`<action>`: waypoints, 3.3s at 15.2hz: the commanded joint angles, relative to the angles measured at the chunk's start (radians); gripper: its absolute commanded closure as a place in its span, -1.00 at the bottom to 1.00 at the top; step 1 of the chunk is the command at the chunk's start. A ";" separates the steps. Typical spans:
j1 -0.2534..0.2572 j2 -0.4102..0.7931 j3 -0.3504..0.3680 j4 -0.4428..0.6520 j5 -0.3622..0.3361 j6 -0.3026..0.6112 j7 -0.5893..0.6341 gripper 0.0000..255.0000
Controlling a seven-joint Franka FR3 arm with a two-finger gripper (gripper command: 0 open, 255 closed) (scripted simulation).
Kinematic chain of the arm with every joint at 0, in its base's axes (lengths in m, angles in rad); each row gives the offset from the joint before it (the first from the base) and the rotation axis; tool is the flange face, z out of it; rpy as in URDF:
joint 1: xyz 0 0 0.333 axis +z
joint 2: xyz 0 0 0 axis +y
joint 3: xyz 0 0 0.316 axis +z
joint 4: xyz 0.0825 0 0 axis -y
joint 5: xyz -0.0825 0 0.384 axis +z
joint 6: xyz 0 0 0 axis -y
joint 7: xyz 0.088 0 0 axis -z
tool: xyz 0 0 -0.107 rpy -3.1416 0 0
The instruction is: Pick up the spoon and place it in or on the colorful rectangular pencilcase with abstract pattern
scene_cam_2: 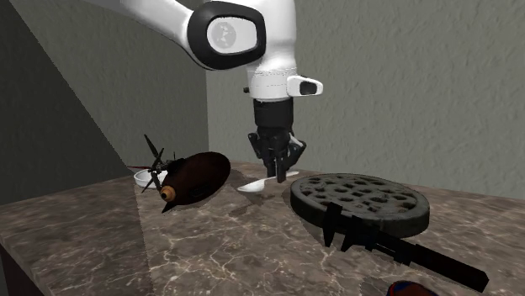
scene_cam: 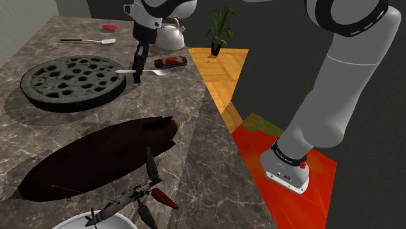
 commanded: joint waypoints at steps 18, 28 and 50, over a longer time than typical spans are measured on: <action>-0.250 0.281 -0.119 0.462 0.037 -0.261 -0.341 1.00; -0.303 0.409 -0.132 0.595 0.042 -0.283 -0.406 1.00; -0.302 0.425 -0.131 0.492 0.050 -0.166 -0.434 -1.00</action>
